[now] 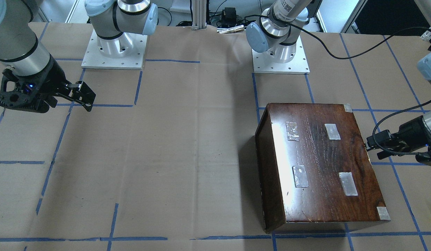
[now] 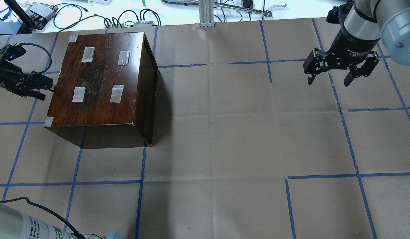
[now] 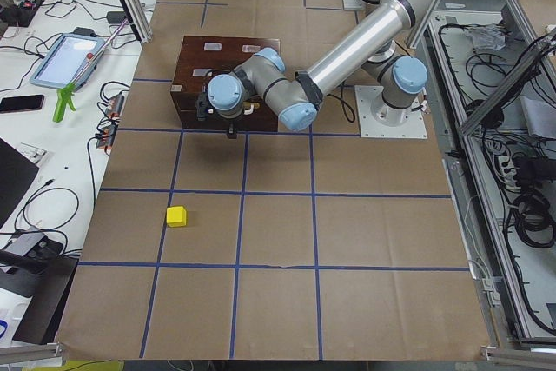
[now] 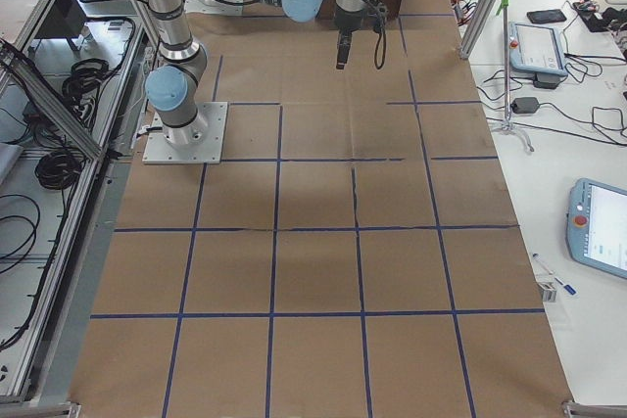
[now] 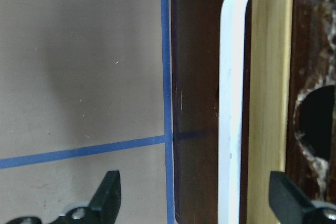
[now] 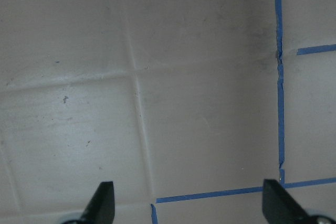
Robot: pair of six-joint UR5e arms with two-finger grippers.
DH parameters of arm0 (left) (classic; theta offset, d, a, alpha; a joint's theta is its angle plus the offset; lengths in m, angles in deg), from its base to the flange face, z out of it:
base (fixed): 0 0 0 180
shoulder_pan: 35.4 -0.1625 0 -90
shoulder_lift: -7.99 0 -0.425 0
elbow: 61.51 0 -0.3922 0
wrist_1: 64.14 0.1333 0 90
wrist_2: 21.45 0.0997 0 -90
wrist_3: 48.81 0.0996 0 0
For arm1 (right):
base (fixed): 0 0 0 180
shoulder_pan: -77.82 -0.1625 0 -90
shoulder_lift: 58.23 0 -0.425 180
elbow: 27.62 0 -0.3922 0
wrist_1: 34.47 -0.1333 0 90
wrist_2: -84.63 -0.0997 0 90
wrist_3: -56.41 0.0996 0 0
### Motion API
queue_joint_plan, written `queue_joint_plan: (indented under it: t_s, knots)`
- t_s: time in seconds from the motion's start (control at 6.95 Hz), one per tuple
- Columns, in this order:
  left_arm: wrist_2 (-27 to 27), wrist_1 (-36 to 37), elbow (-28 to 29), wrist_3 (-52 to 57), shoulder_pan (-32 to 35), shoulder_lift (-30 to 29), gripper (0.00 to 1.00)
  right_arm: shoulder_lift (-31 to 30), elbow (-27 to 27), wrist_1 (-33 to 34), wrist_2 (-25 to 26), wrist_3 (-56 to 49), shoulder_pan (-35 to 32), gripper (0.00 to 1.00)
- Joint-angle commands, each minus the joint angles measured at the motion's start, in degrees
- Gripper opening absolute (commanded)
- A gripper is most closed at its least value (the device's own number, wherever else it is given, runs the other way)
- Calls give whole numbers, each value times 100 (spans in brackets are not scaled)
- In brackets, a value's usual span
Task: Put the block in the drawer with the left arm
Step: 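Lower the left gripper and grasp the white drawer handle, then pull the drawer open with the left gripper, away from the cabinet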
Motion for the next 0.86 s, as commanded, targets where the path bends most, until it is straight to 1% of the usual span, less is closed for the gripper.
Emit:
queue_joint_plan:
  t_s: [0.0, 0.72]
  knots:
    - [15, 48, 100, 6, 5, -45, 99, -3, -4, 0, 0, 9, 0, 100]
    - [33, 66, 145, -3, -3, -264, 99, 6, -4, 0, 0, 0, 0, 100]
